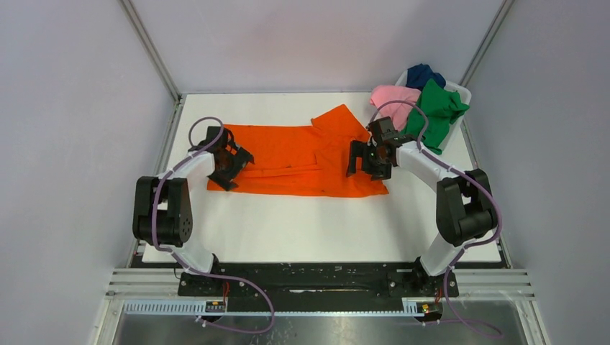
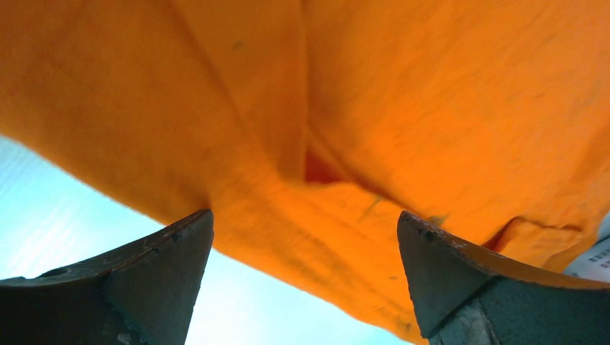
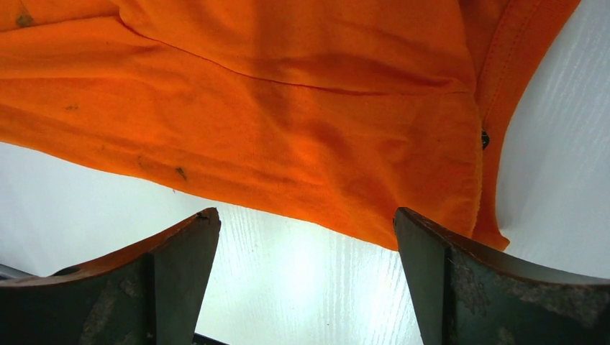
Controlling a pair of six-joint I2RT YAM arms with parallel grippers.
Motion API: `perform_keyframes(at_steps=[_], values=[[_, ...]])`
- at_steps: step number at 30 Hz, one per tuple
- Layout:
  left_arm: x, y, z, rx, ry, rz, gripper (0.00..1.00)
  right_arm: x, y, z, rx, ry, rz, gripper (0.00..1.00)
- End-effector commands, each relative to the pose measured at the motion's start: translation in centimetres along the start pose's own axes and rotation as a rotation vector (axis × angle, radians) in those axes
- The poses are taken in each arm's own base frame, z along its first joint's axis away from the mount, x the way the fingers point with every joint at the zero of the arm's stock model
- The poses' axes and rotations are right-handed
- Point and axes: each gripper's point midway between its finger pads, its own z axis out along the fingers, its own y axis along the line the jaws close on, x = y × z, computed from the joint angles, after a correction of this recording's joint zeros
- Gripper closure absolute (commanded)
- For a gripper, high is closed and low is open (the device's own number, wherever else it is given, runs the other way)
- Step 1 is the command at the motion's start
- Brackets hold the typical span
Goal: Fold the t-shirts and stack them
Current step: Fold the flattened tshirt in 1/3 of the way
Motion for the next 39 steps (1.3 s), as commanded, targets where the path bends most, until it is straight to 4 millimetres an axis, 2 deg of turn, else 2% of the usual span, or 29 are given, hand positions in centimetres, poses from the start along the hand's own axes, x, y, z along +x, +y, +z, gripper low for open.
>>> perform_keyframes(at_steps=[1,7,14,19,23,28,32,36,39], values=[[1.0,-0.9,-1.0,0.079,-0.026,0.027,0.01,0.4,0.8,0.8,-0.047,0.011,-0.011,0.0],[3.1,-1.8,0.6,0.091,0.016,0.057,0.01,1.3,0.5,1.9,-0.048,0.037,0.005,0.01],[3.3,-2.6,3.3,0.076,0.042,0.045,0.01,1.4,0.2,2.0,-0.034,0.039,0.008,0.01],[1.6,-4.6,4.6,0.084,0.005,0.036,0.01,1.5,0.1,2.0,-0.03,0.037,0.005,0.01],[-0.7,-8.6,4.4,0.146,-0.03,0.026,0.01,1.4,0.0,1.7,-0.025,0.027,-0.001,0.01],[-3.6,-11.6,4.4,0.18,-0.067,-0.009,0.01,1.3,-0.2,1.5,-0.013,0.02,-0.008,0.01],[-4.3,-11.7,3.5,0.184,-0.086,-0.002,0.01,1.1,-0.2,1.4,-0.013,0.014,-0.013,0.01],[-4.4,-10.4,2.6,0.172,-0.096,0.031,0.01,1.1,-0.2,1.8,-0.016,0.018,-0.017,0.0],[-5.4,-10.1,2.5,0.188,-0.119,0.015,0.01,1.1,-0.1,2.1,-0.018,0.023,-0.018,0.01]])
